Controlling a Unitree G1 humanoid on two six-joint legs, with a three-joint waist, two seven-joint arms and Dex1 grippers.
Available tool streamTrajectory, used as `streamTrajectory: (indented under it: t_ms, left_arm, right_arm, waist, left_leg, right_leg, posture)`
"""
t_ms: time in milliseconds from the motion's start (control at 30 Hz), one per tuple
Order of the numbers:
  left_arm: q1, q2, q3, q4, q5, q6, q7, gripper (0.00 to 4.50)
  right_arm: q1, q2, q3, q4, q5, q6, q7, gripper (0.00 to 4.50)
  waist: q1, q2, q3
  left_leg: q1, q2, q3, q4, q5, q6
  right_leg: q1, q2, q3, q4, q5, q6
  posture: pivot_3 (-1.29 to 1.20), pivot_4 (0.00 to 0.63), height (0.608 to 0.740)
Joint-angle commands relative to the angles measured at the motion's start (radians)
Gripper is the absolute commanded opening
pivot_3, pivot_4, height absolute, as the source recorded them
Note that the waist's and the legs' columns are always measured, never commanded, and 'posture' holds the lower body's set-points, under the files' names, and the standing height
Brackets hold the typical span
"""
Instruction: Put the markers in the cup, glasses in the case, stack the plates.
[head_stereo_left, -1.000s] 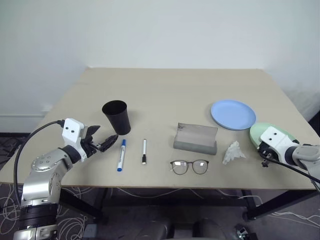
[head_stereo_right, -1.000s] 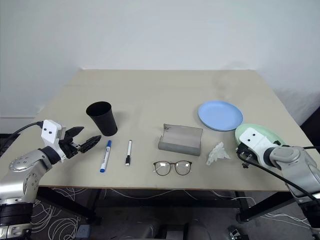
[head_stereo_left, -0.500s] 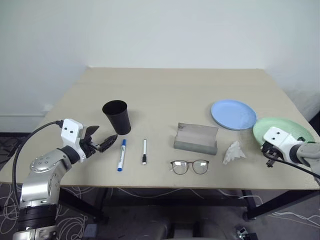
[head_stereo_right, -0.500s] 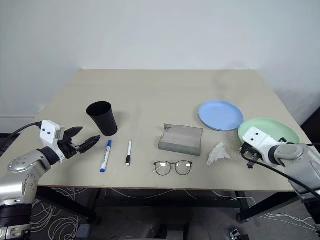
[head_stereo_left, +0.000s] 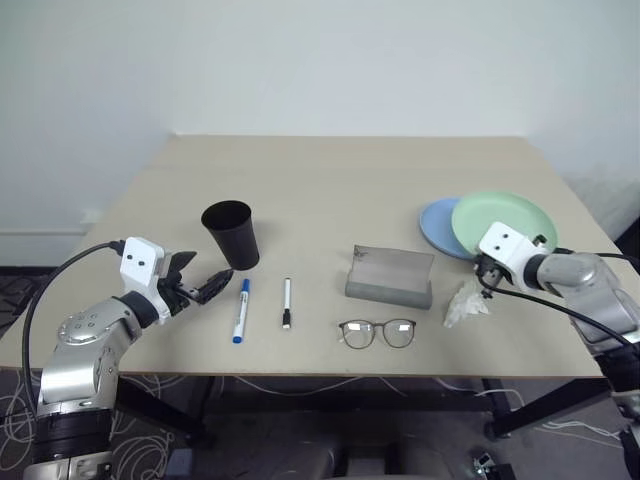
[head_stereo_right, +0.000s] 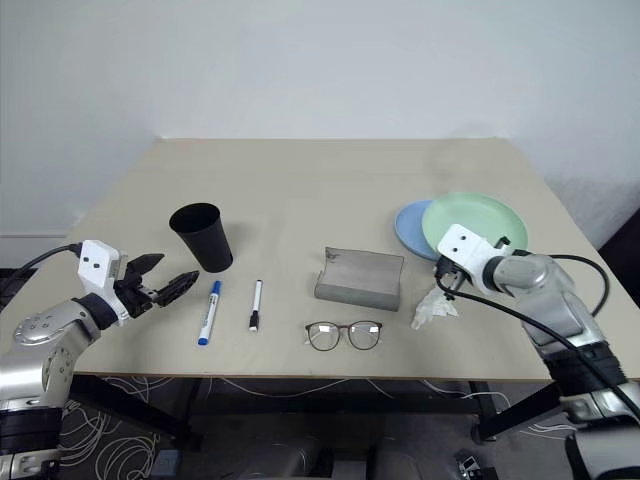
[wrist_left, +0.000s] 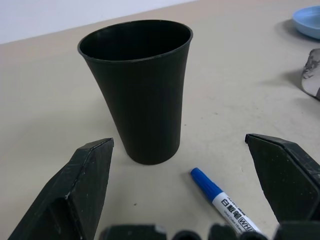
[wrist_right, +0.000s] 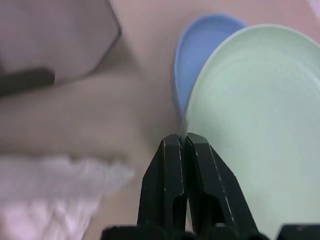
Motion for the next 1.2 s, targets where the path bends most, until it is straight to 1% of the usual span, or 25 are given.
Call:
streamTrajectory:
  t_ms: [33, 200, 400, 733, 900, 1033, 1133, 1200]
  left_arm:
    - [-0.008, 0.01, 0.028, -0.053, -0.013, -0.005, 0.01, 4.5]
    - [0.014, 0.011, 0.045, -0.074, -0.021, -0.001, 0.021, 4.5]
    - [0.034, 0.012, 0.061, -0.092, -0.027, 0.004, 0.033, 4.5]
    - [0.06, 0.018, 0.094, -0.115, -0.035, 0.01, 0.045, 4.5]
    - [0.062, 0.018, 0.101, -0.12, -0.034, 0.012, 0.045, 4.5]
    - [0.063, 0.018, 0.105, -0.125, -0.034, 0.016, 0.047, 4.5]
    - [0.063, 0.013, 0.113, -0.138, -0.048, 0.025, 0.046, 4.5]
    - [0.062, 0.011, 0.119, -0.149, -0.062, 0.032, 0.04, 4.5]
  right_arm:
    - [-0.108, 0.057, 0.024, 0.171, -0.071, -0.129, -0.061, 0.03]
    - [-0.217, 0.133, 0.04, 0.395, -0.108, -0.265, -0.094, 0.03]
    - [-0.307, 0.202, 0.046, 0.584, -0.135, -0.374, -0.103, 0.03]
    - [-0.373, 0.272, 0.035, 0.697, -0.127, -0.446, -0.048, 0.03]
    - [-0.411, 0.296, 0.036, 0.754, -0.13, -0.483, -0.022, 0.03]
    - [-0.447, 0.309, 0.037, 0.813, -0.142, -0.503, -0.034, 0.94]
    - [-0.47, 0.307, 0.033, 0.837, -0.154, -0.531, -0.075, 1.89]
    - [-0.475, 0.299, 0.026, 0.837, -0.151, -0.538, -0.081, 1.89]
  waist:
    - [0.0, 0.0, 0.0]
    - [-0.005, 0.0, 0.0]
    - [-0.02, 0.0, 0.0]
    - [-0.049, 0.001, 0.0]
    - [-0.053, 0.001, -0.001]
    - [-0.053, 0.001, 0.0]
    - [-0.053, 0.001, 0.0]
    - [-0.052, 0.001, 0.0]
  left_leg:
    - [0.0, 0.0, 0.0, 0.0, 0.001, -0.002]
    - [0.0, 0.002, 0.001, 0.0, 0.002, -0.005]
    - [0.0, 0.005, 0.001, 0.0, 0.001, -0.008]
    - [0.001, 0.007, 0.001, 0.0, 0.003, -0.011]
    - [0.003, 0.008, 0.001, 0.0, 0.004, -0.012]
    - [0.003, 0.009, 0.001, 0.0, 0.003, -0.012]
    - [0.003, 0.01, 0.001, 0.0, 0.004, -0.012]
    - [0.003, 0.01, 0.001, 0.0, 0.004, -0.012]
  right_leg:
    - [0.0, 0.0, 0.0, 0.0, 0.0, 0.0]
    - [-0.001, 0.005, 0.002, 0.0, 0.001, -0.002]
    - [-0.001, 0.007, 0.003, 0.0, 0.003, -0.004]
    - [-0.001, 0.009, 0.003, 0.002, 0.005, -0.007]
    - [-0.001, 0.01, 0.003, 0.003, 0.006, -0.009]
    - [-0.001, 0.011, 0.002, 0.004, 0.007, -0.011]
    - [-0.001, 0.012, 0.002, 0.004, 0.008, -0.013]
    - [-0.001, 0.012, 0.002, 0.004, 0.008, -0.013]
  posture:
    - [0.0, 0.0, 0.74]
    - [0.0, 0.0, 0.74]
    - [0.0, 0.0, 0.74]
    - [0.0, 0.0, 0.74]
    - [0.0, 0.0, 0.74]
    - [0.0, 0.0, 0.74]
    - [0.0, 0.0, 0.74]
    - [0.0, 0.0, 0.74]
